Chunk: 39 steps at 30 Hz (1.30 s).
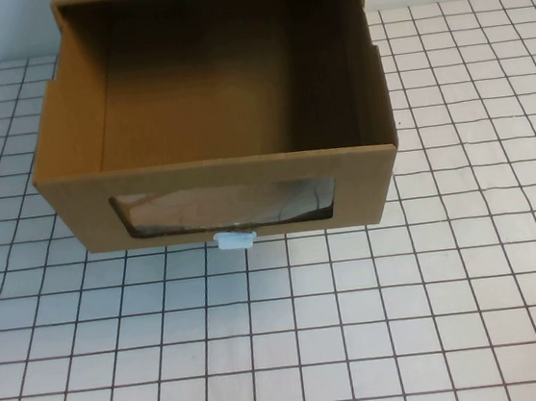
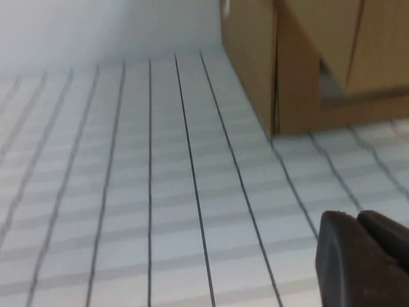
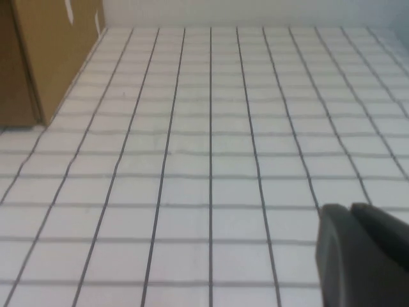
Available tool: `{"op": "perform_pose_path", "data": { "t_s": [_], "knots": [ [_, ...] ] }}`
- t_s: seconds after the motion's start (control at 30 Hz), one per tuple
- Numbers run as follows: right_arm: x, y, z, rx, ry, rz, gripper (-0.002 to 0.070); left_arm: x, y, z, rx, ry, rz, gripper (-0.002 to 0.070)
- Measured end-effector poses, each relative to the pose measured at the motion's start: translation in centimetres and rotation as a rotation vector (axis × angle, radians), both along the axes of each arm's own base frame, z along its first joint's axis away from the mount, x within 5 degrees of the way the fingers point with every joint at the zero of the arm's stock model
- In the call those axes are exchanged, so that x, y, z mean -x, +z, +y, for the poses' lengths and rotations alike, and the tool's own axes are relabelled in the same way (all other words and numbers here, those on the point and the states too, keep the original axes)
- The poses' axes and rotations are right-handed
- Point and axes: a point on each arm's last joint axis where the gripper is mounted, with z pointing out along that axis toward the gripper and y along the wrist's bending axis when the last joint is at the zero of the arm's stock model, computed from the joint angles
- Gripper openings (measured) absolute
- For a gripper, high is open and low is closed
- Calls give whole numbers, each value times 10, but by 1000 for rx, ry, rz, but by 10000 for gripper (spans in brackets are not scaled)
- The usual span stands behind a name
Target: Close the shoe box
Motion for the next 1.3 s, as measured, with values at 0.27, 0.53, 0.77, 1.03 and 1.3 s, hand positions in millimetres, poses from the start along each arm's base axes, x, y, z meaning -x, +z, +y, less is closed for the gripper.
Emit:
{"op": "perform_pose_path", "data": {
  "t_s": [0.27, 0.53, 0.77, 1.03, 1.3],
  "knots": [
    [1, 43, -5, -1, -59, -475, -15, 1, 39, 1, 94, 9, -425, -2],
    [19, 76, -10, -4, -112, -892, -15, 15, 69, 4, 215, -1, -777, -2],
    [29, 86, -11, -125, -91, -1049, -15, 25, 81, 6, 273, -12, -938, -2],
    [48, 112, -10, -196, -35, -1263, -15, 46, 115, 10, 446, -87, -1149, -2],
    [92, 199, 2, -229, 141, -1394, -15, 97, 205, 17, 488, -131, -1347, -2]
  ]
}}
